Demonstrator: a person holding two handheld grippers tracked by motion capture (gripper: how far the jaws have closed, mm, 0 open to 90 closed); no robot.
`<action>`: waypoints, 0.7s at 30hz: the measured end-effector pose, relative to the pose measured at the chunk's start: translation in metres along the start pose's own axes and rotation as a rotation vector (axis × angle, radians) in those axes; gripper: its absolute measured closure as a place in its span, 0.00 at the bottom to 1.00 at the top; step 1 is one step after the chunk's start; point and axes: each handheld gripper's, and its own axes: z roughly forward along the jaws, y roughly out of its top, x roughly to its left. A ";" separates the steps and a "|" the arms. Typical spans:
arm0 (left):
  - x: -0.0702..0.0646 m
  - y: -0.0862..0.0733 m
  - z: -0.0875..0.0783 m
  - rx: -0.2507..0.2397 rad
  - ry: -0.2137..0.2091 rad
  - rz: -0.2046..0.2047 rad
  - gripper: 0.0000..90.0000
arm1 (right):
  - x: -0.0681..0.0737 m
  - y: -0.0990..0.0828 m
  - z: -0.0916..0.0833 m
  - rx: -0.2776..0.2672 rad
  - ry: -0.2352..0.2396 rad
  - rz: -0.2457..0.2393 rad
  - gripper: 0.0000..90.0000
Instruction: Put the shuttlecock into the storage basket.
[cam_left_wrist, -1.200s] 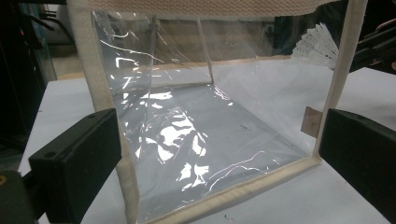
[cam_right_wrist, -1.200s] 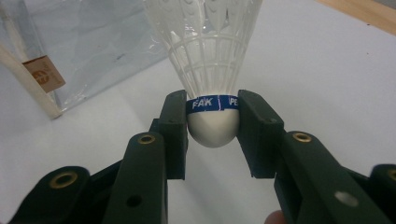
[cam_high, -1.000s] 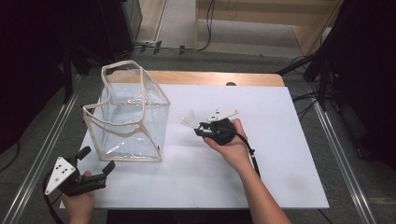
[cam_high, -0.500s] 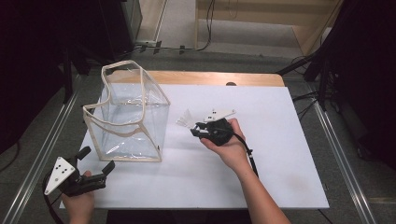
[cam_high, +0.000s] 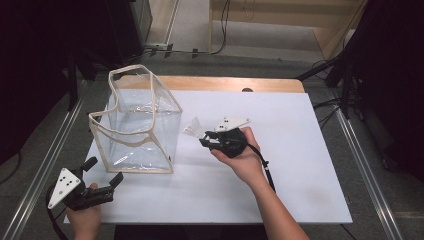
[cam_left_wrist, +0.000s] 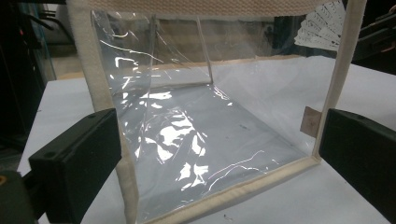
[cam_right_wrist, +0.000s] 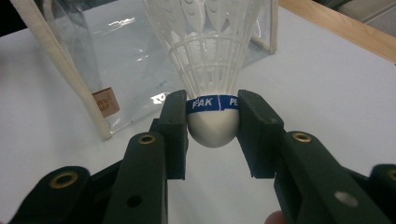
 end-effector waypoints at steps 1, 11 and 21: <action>0.000 0.000 0.000 0.000 0.000 0.000 0.00 | 0.000 0.000 0.000 0.000 0.000 0.000 0.70; 0.001 0.000 0.000 -0.003 0.000 -0.001 0.00 | 0.008 0.011 -0.002 -0.023 0.010 -0.013 0.70; 0.000 0.000 0.000 -0.003 -0.001 -0.001 0.00 | 0.013 0.021 -0.004 -0.035 0.023 -0.026 0.70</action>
